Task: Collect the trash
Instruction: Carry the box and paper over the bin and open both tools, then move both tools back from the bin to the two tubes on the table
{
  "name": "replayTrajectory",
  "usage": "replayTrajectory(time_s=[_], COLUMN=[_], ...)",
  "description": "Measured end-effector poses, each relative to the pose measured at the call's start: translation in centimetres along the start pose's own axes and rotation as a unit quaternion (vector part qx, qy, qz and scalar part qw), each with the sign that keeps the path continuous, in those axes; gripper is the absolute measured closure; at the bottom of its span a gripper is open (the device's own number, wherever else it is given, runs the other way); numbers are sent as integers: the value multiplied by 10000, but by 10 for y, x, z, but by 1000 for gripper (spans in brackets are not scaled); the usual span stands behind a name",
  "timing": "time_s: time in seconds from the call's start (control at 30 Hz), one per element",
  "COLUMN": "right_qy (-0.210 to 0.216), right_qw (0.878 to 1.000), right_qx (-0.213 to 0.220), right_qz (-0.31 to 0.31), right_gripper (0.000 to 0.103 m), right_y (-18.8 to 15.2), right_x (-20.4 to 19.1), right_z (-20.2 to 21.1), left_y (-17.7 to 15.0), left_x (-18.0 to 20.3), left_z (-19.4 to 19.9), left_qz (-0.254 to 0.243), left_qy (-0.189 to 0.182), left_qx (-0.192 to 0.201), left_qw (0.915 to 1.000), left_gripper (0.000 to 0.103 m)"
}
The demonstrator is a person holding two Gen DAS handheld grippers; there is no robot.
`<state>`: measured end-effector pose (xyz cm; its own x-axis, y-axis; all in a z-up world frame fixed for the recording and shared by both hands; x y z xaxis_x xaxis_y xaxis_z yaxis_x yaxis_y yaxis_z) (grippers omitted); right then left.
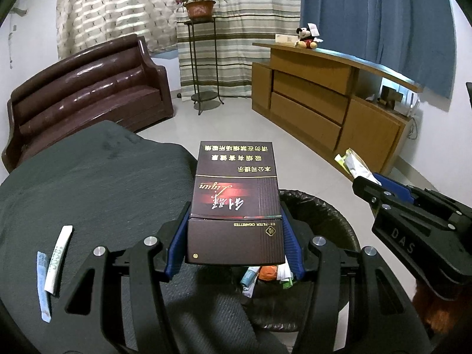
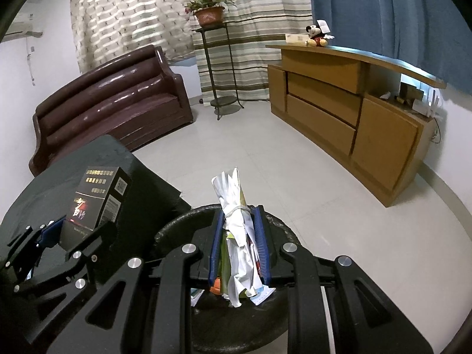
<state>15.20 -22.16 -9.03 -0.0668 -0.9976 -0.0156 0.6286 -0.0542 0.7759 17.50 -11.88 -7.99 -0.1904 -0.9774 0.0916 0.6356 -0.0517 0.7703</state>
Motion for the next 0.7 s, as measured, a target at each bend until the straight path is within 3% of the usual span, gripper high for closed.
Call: replayTrajectory(time_s=[0.27, 0.4, 0.5, 0.7], right_qy=[-55, -86, -104, -129], right_qw=[9999, 9999, 9999, 9999], right_qx=[-83, -57, -31, 0], right_qz=[-25, -100, -107, -97], right_gripper=[80, 67, 66, 64], right_y=[-4, -3, -1, 0], right_x=[4, 7, 9, 9], right_z=[-4, -3, -2, 0], left_y=[-1, -2, -2, -2], left_x=[6, 5, 6, 6], left_z=[-7, -8, -9, -9], left_qz=[-38, -38, -3, 2], left_qy=[16, 41, 50, 55], left_qx=[-89, -130, -152, -155], left_qw=[10000, 9999, 9999, 9999], left_gripper=[49, 48, 41, 40])
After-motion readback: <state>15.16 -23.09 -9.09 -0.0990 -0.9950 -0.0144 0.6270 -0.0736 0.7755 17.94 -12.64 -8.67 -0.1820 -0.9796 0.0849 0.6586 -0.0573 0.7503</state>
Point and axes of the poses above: each gripper's, at about its wrist camera, not at the fingertips, and z roughly against the way its jaws point, x to its right, y to its top, the point moved 9 cm from there along -z, roughly the way its jaws point, and after that the axes turned 9 degrees about z, right-handed, at the moved point
